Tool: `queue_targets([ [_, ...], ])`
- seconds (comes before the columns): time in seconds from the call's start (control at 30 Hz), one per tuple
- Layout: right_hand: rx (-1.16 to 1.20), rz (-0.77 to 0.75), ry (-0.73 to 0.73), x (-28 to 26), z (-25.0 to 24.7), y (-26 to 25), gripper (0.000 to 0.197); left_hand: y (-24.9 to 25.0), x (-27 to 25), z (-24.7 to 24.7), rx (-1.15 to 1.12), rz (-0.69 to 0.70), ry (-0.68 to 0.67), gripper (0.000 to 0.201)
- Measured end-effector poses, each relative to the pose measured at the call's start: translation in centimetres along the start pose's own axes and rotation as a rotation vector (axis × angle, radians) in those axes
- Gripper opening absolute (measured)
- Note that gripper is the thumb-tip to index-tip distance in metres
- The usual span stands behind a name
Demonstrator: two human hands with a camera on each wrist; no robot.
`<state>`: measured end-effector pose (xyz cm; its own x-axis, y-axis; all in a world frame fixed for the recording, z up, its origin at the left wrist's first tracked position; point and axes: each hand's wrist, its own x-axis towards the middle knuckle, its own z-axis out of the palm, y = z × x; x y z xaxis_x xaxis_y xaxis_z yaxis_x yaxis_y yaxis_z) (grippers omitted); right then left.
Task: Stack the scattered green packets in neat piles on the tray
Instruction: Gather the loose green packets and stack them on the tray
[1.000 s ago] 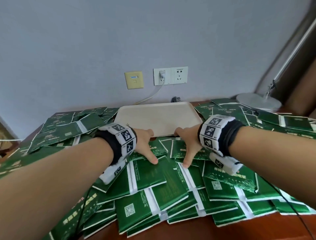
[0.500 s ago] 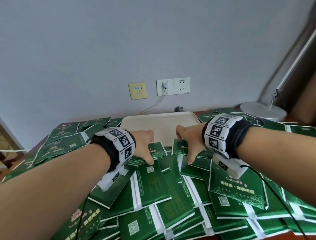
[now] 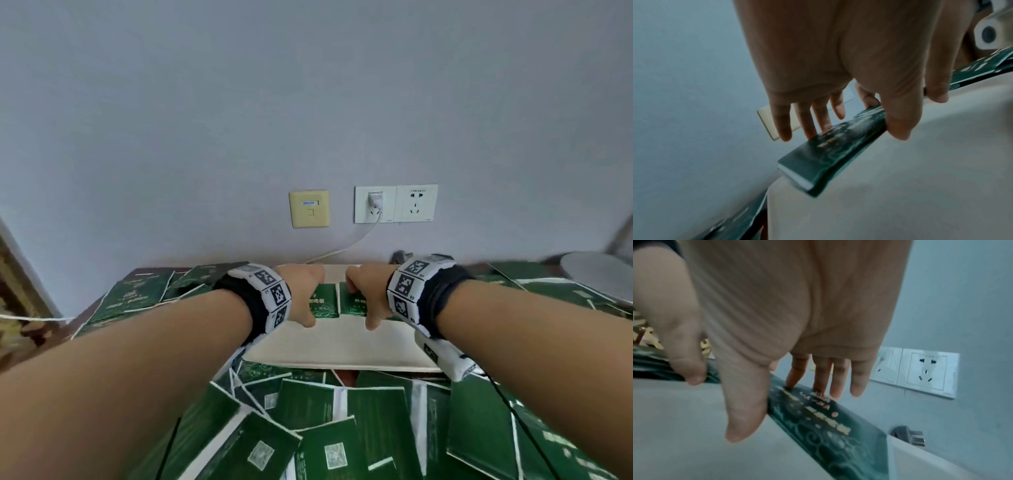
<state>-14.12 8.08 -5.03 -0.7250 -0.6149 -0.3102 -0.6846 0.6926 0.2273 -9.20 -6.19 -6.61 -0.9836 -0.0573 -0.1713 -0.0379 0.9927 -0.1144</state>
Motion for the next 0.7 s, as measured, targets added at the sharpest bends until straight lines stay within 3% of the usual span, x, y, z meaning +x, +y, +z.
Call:
queue_targets([
  [0.1,-0.059,0.016,-0.001,2.3,0.8,0.5,0.079,-1.1,1.9,1.4,0.058,-0.031,-0.019,0.077],
  [0.37,-0.091,-0.038,-0.046,1.1,3.9,-0.7,0.057,-1.5,1.5,4.6,0.076,-0.018,-0.145,0.051],
  [0.53,-0.160,-0.034,-0.168,0.7,4.7,-1.4,0.062,-1.8,1.2,5.1,0.146,0.008,-0.275,0.058],
  [0.7,-0.130,-0.033,-0.204,2.4,3.6,-0.9,0.059,-1.3,2.3,5.1,0.164,-0.045,-0.286,0.063],
])
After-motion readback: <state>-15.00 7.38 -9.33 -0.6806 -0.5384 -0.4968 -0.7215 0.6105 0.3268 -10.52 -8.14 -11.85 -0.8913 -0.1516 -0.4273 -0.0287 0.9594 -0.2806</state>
